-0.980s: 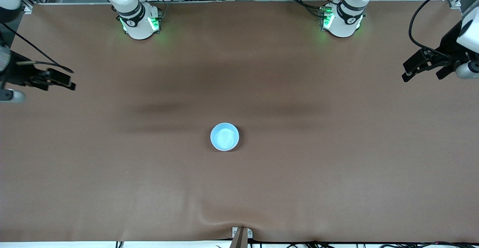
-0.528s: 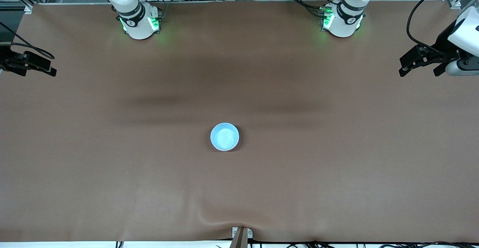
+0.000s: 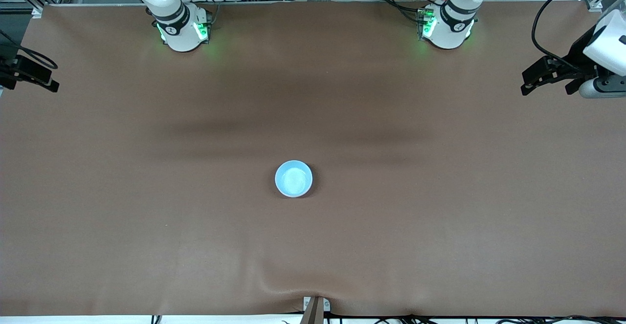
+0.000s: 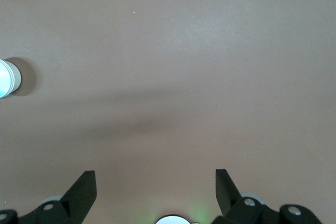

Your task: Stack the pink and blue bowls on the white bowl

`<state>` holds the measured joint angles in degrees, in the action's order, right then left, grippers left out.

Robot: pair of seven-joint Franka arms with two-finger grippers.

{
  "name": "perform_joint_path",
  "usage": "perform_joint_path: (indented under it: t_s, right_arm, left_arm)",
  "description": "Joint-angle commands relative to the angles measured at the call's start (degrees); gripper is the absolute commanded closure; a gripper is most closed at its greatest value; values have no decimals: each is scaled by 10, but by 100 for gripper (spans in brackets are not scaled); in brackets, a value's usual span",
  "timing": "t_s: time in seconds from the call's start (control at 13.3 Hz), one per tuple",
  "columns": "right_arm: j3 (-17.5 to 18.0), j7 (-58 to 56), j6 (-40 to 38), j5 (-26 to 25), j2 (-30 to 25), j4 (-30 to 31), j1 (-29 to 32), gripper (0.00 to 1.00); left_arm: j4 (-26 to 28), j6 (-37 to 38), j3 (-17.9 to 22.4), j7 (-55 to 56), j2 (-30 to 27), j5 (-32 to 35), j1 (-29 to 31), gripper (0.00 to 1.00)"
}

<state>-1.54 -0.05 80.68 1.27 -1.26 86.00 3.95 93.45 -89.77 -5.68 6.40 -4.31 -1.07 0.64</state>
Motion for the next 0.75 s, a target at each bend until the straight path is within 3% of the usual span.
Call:
perform_joint_path:
  t_s: [0.0,0.68]
  right_arm:
    - [3,9,-11,-11,0,-11,2,0]
    - [0,4,-11,-11,0,-14,6,0]
  left_arm:
    - [-2,9,-2,-8,-8,10,5,0]
    - [-24,18,-1,-4,6,12,16,0]
